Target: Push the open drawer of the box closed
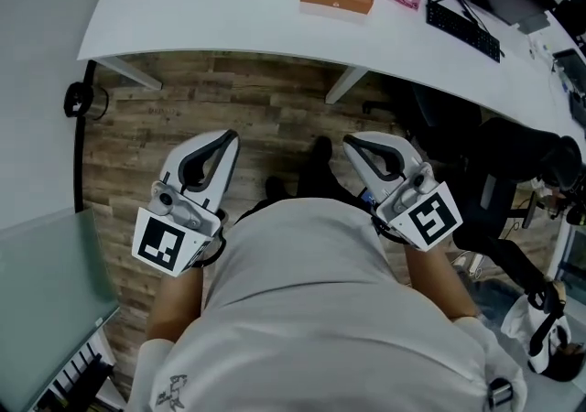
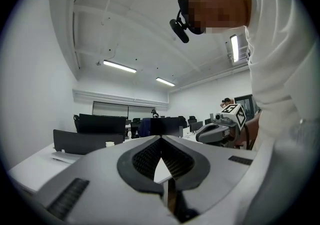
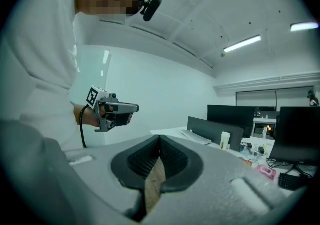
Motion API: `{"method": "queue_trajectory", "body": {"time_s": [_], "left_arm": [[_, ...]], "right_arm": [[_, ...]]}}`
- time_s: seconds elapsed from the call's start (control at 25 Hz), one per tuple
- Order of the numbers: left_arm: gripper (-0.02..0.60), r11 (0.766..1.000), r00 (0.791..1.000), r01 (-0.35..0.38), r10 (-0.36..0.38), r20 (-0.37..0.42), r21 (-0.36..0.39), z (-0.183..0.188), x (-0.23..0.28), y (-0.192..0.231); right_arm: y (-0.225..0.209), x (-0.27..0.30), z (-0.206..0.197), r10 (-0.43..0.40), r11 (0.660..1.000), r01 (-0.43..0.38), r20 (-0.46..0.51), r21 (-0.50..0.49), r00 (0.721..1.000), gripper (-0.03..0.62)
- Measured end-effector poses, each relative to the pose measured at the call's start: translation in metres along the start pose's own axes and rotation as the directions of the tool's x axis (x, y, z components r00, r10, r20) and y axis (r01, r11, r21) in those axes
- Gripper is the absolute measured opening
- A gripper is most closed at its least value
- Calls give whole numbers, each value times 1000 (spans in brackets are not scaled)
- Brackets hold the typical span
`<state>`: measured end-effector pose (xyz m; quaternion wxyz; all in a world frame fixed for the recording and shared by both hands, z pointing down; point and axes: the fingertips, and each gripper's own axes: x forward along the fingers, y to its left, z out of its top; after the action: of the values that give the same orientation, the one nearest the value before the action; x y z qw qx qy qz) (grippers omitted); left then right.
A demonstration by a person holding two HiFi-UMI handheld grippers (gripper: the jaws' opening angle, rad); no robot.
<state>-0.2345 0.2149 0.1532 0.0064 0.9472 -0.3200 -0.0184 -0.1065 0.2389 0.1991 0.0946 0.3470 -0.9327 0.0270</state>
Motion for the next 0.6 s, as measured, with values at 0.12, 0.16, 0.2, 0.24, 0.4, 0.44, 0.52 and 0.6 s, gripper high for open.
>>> {"method": "queue_trajectory", "body": {"time_s": [0.12, 0.16, 0.2, 0.24, 0.4, 0.44, 0.52, 0.6], "left_arm": [[-1, 1000, 998, 8, -8, -68, 7, -19, -24, 1], [-1, 1000, 996, 9, -7, -93, 14, -27, -31, 1], [-2, 1000, 995, 6, -4, -102, 15, -32, -37, 2], [0, 1000, 995, 1, 0, -96, 13, -32, -40, 4], [0, 1000, 995, -1, 2, -97, 7, -34, -49, 4], [-1, 1000, 996, -4, 4, -94, 1, -33, -49, 4], [0, 1000, 998, -12, 12, -67, -13, -26, -49, 4], [-1, 1000, 999, -8, 8, -47, -12, -21, -47, 3]], "right_arm": [[20, 6, 3, -10, 1000, 10, 11, 6, 1000, 3], [26, 8, 3, -12, 1000, 12, 18, 9, 1000, 3], [32, 9, 3, -12, 1000, 11, 22, 13, 1000, 3], [36, 11, 4, -10, 1000, 9, 25, 15, 1000, 3], [47, 15, 7, 2, 1000, -2, 35, 4, 999, 2], [48, 15, 9, 5, 1000, -6, 37, 3, 999, 2], [51, 16, 13, 12, 1000, -12, 37, -3, 999, 2], [52, 17, 16, 14, 1000, -13, 40, -14, 999, 2]]}}
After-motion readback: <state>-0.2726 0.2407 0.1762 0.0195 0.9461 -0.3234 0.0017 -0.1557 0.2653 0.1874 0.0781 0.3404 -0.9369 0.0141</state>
